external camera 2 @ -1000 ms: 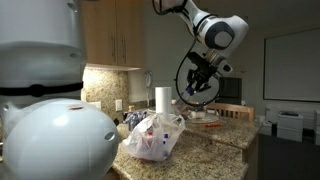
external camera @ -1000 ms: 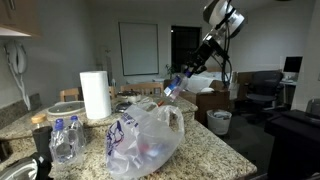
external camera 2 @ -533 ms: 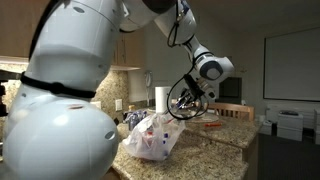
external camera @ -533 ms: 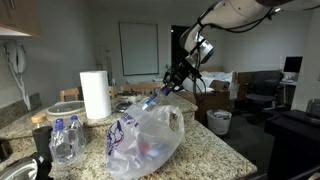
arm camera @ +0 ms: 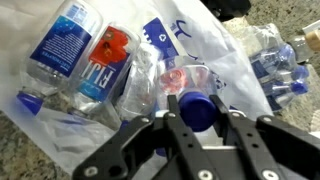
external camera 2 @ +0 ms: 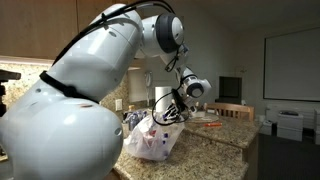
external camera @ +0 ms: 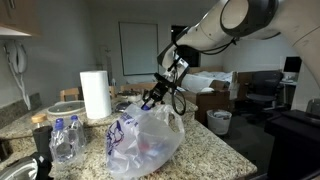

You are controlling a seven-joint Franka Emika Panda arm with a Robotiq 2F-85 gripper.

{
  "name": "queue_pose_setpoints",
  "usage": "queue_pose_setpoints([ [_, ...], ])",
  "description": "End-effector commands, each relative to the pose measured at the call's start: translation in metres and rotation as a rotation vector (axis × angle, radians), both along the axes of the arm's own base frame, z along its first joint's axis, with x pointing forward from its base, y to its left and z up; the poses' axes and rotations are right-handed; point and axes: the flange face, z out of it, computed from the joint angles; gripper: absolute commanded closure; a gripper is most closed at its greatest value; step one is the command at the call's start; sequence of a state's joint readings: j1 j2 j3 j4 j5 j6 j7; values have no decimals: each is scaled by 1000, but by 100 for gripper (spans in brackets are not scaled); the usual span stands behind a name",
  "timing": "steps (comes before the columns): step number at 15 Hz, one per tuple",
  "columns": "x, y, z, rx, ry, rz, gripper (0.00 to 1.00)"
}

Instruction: Place five empty water bottles inside the clear plastic bag

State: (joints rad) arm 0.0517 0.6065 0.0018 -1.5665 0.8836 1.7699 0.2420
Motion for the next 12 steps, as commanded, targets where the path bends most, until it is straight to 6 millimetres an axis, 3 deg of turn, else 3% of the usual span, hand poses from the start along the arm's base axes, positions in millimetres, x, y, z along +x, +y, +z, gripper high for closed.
queue_pose_setpoints([
  [1, 13, 23, -33, -46, 135, -9, 90],
  [3, 17, 28, -44, -47, 169, -24, 90],
  [4, 18, 28, -46, -49, 173, -33, 40],
  [5, 20, 27, -44, -49, 170, -40, 39],
  [7, 20, 22, -34, -52, 142, -52, 28],
  [11, 9, 7, 9, -50, 52, -65, 2],
  [12, 6, 3, 21, -50, 33, -65, 1],
])
